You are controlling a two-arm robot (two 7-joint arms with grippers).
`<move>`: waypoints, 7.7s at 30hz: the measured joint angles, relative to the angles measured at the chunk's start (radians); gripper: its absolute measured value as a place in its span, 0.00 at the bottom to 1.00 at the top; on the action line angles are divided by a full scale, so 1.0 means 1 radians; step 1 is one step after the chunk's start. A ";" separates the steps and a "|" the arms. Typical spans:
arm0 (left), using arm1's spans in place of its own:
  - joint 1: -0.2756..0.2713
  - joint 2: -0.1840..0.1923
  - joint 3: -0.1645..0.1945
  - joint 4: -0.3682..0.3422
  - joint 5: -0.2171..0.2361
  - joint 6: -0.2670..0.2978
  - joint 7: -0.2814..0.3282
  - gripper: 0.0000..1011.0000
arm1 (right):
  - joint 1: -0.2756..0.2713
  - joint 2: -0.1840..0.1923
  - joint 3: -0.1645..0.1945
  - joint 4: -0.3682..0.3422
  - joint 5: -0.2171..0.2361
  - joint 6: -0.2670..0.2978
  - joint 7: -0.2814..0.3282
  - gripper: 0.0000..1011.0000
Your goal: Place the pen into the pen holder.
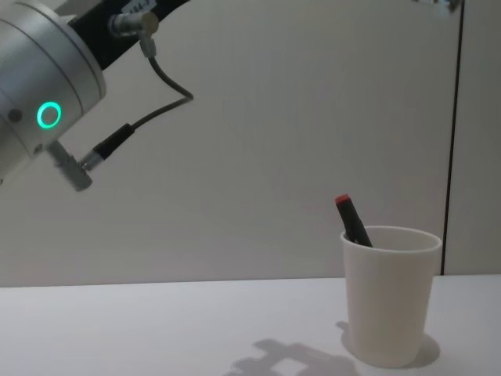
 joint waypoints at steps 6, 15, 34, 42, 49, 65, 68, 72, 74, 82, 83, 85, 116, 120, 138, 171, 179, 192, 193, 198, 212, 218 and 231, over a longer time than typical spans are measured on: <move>0.000 0.000 0.000 0.000 0.000 0.000 0.000 0.14 | 0.001 0.000 -0.001 0.000 -0.001 -0.001 0.000 0.28; 0.000 0.000 0.000 0.000 0.001 0.001 0.000 0.14 | 0.001 0.000 -0.001 0.000 -0.001 -0.001 0.001 0.15; 0.000 0.000 0.000 0.000 -0.001 -0.001 0.000 0.14 | 0.001 0.001 0.000 0.001 -0.002 -0.001 -0.002 0.15; 0.000 0.000 0.000 0.000 -0.001 -0.001 0.000 0.37 | 0.001 0.000 0.000 0.001 -0.002 -0.001 -0.002 0.15; 0.000 0.000 0.000 0.000 -0.001 -0.001 0.000 0.57 | 0.001 0.000 -0.001 0.001 -0.002 -0.001 -0.002 0.15; 0.000 0.000 0.000 0.000 -0.001 0.000 0.000 0.99 | 0.008 0.014 0.014 -0.024 -0.026 -0.070 -0.020 0.15; 0.000 0.000 0.000 0.000 0.000 0.000 0.000 0.99 | 0.009 0.023 0.020 -0.034 -0.043 -0.090 -0.031 0.15; 0.000 0.000 0.000 0.000 0.000 0.000 0.000 0.99 | 0.010 0.040 0.030 -0.049 -0.070 -0.108 -0.047 0.15; 0.000 0.000 0.000 0.000 0.000 0.000 0.000 0.99 | 0.010 0.050 0.035 -0.058 -0.088 -0.116 -0.058 0.15; 0.000 0.000 0.000 0.000 0.000 0.000 0.000 0.99 | -0.003 0.098 0.049 -0.091 -0.167 -0.128 -0.103 0.15; 0.000 0.000 0.000 0.000 0.000 0.000 0.000 0.99 | -0.005 0.102 0.050 -0.094 -0.178 -0.129 -0.107 0.15; 0.000 0.000 0.000 0.000 0.000 0.000 0.000 0.99 | -0.010 0.116 0.052 -0.103 -0.205 -0.129 -0.121 0.15; 0.000 0.000 0.000 0.000 0.000 0.000 0.000 0.99 | -0.079 0.210 0.000 -0.105 -0.712 -0.105 -0.241 0.15; 0.000 0.000 0.000 0.000 0.000 0.000 0.000 0.99 | -0.085 0.207 -0.016 -0.080 -0.783 -0.104 -0.247 0.15; 0.000 0.000 0.000 0.000 0.000 0.000 0.000 0.99 | -0.106 0.159 -0.083 0.078 -0.980 -0.116 -0.244 0.15; 0.000 0.000 0.000 0.000 0.000 0.000 0.000 0.99 | -0.136 0.119 -0.107 0.086 -1.010 -0.120 -0.213 0.15; 0.000 0.000 0.000 0.000 0.000 0.000 0.000 0.99 | -0.155 0.111 -0.115 0.102 -1.002 -0.132 -0.213 0.15; 0.000 0.000 0.000 0.000 0.000 0.000 0.000 0.99 | -0.173 0.102 -0.123 0.114 -0.996 -0.145 -0.220 0.17; 0.000 0.000 0.000 0.000 0.000 0.000 0.000 0.99 | -0.174 0.102 -0.123 0.114 -0.996 -0.146 -0.220 0.18; 0.000 0.000 0.000 0.000 0.000 0.000 0.000 0.99 | -0.177 0.100 -0.124 0.116 -0.995 -0.148 -0.221 0.34; 0.000 0.000 0.000 0.000 0.000 0.000 0.000 0.99 | -0.181 0.099 -0.126 0.119 -0.994 -0.150 -0.222 0.77; 0.000 0.000 0.000 0.000 0.000 0.000 0.000 0.99 | -0.184 0.104 -0.118 0.092 -0.993 -0.159 -0.220 0.91; 0.000 0.000 0.000 0.000 0.000 0.000 0.000 0.99 | -0.226 0.185 -0.056 -0.069 -0.930 -0.187 -0.248 0.99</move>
